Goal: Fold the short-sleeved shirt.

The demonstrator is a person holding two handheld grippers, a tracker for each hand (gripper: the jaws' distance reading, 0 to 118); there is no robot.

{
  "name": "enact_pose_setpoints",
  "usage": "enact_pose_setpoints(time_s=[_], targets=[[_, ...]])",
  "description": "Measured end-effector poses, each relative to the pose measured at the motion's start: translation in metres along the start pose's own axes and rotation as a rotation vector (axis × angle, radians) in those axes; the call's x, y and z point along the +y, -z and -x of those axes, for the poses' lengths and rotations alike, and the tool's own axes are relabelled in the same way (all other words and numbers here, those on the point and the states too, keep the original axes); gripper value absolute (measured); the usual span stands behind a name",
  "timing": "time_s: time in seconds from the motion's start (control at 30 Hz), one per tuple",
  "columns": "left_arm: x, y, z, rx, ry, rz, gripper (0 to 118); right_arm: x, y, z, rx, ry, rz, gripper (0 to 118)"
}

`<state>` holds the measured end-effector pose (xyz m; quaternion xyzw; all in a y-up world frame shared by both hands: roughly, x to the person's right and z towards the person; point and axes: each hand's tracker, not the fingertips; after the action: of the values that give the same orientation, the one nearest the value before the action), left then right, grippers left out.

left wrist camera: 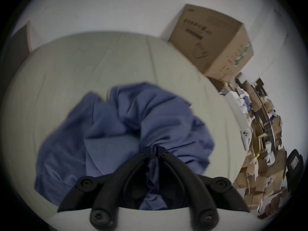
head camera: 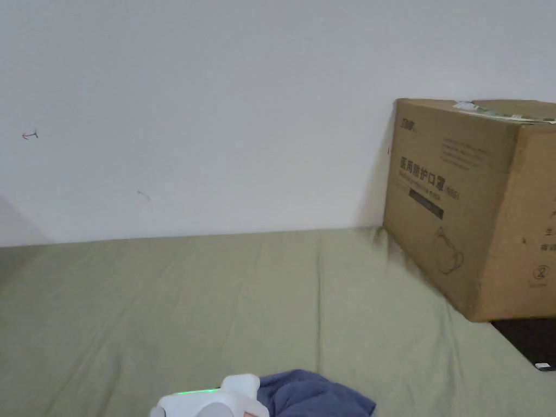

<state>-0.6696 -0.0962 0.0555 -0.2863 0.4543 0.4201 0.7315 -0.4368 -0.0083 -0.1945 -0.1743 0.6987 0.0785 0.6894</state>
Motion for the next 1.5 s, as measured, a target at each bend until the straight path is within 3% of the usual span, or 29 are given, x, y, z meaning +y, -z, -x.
enact_pose_setpoints(time_s=[0.03, 0.07, 0.13, 0.17, 0.33, 0.4, 0.47, 0.5, 0.53, 0.57, 0.6, 0.67, 0.8, 0.9, 1.07, 1.23, 1.4, 1.5], targets=[[-0.007, 0.005, 0.005, 0.008, -0.023, 0.007, 24, -0.003, 0.004, 0.000, -0.002, -0.002, 0.017, 0], [-0.011, 0.008, 0.011, 0.014, -0.054, 0.012, 47, -0.006, 0.007, -0.001, -0.002, 0.000, 0.032, 0], [-0.011, 0.003, 0.024, 0.010, -0.062, -0.007, 101, -0.009, 0.011, -0.001, 0.004, 0.008, 0.053, 0], [-0.011, -0.006, 0.030, -0.005, -0.061, -0.028, 110, -0.009, 0.012, -0.001, 0.007, 0.009, 0.059, 0], [0.000, -0.099, 0.028, 0.027, 0.103, -0.264, 111, -0.002, 0.006, 0.007, 0.017, -0.007, 0.039, 0], [-0.017, -0.148, 0.026, 0.072, 0.138, -0.408, 110, 0.006, -0.002, 0.012, 0.029, -0.008, 0.002, 0], [-0.050, -0.191, 0.028, 0.049, 0.146, -0.571, 96, 0.012, -0.010, 0.017, 0.050, -0.005, -0.056, 0], [-0.069, -0.208, 0.028, 0.050, 0.145, -0.646, 78, 0.015, -0.015, 0.020, 0.061, -0.007, -0.087, 0], [-0.085, -0.222, 0.027, 0.082, 0.141, -0.698, 40, 0.016, -0.020, 0.023, 0.068, -0.012, -0.117, 0], [-0.107, -0.232, 0.027, 0.141, 0.144, -0.756, 11, 0.016, -0.026, 0.026, 0.069, -0.022, -0.154, 0], [-0.122, -0.238, 0.025, 0.213, 0.147, -0.795, 1, 0.016, -0.031, 0.030, 0.067, -0.031, -0.186, 0], [-0.148, -0.248, 0.022, 0.370, 0.185, -0.857, 1, 0.014, -0.043, 0.036, 0.067, -0.046, -0.256, 0], [-0.190, -0.266, 0.024, 0.471, 0.185, -0.980, 0, 0.003, -0.062, 0.047, 0.036, -0.088, -0.396, 0], [-0.206, -0.269, 0.028, 0.450, 0.102, -1.027, 0, -0.002, -0.065, 0.051, -0.001, -0.093, -0.386, 0], [-0.206, -0.256, 0.024, 0.431, 0.151, -0.958, 0, -0.004, -0.057, 0.046, -0.004, -0.037, -0.331, 0], [-0.201, -0.252, 0.017, 0.424, 0.179, -0.946, 0, -0.002, -0.055, 0.044, -0.002, -0.044, -0.316, 0], [-0.112, -0.257, 0.013, 0.320, 0.238, -0.804, 0, 0.007, -0.053, 0.043, 0.036, -0.044, -0.271, 0], [-0.022, -0.238, 0.022, 0.175, 0.157, -0.561, 0, 0.012, -0.047, 0.040, 0.063, -0.055, -0.273, 0]])
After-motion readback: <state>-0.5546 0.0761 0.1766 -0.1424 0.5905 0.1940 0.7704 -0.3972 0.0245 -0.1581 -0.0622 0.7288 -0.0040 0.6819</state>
